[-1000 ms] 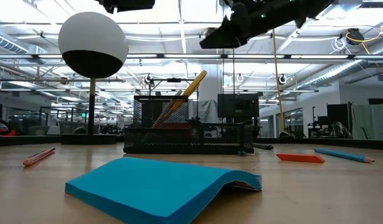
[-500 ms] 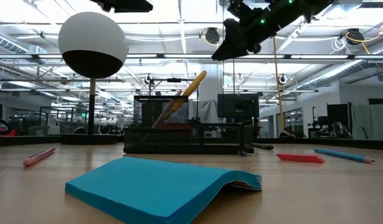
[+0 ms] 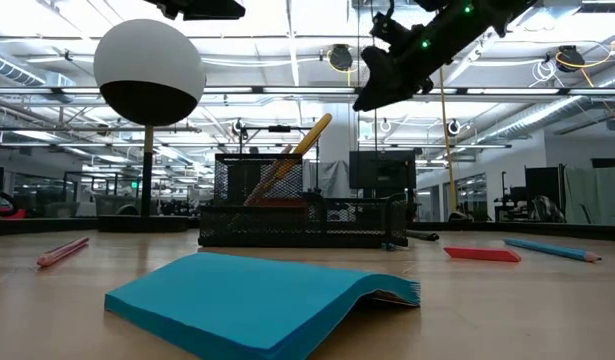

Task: Pick and place office supplies into organizer
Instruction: Put the black pen into the desk organizer

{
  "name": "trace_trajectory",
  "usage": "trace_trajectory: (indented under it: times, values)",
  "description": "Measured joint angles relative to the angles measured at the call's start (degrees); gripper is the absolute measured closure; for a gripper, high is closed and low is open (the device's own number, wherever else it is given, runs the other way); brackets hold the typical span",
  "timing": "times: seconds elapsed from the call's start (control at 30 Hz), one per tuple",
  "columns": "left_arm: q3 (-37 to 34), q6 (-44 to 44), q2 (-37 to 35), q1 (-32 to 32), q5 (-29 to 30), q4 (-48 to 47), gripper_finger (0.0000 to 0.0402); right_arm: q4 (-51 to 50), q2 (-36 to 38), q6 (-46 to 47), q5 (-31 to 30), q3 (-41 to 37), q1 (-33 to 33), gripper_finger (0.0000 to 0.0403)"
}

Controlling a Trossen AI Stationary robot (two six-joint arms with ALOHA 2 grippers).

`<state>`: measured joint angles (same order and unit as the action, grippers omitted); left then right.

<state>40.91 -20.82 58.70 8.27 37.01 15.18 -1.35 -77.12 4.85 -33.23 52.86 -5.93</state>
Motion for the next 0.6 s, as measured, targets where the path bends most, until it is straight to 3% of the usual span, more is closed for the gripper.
trace_trajectory:
  times: [0.43,0.6]
  values:
    - [0.00,0.04,0.00,0.00,0.00,0.01,0.0282,-10.70,0.69,8.79,-0.04,0.11,-4.33,0.0280]
    - [0.02,0.07,0.00,0.00,0.00,0.02,0.0282,-28.18,-1.42,15.16,-0.07,6.99,-5.34,0.0280]
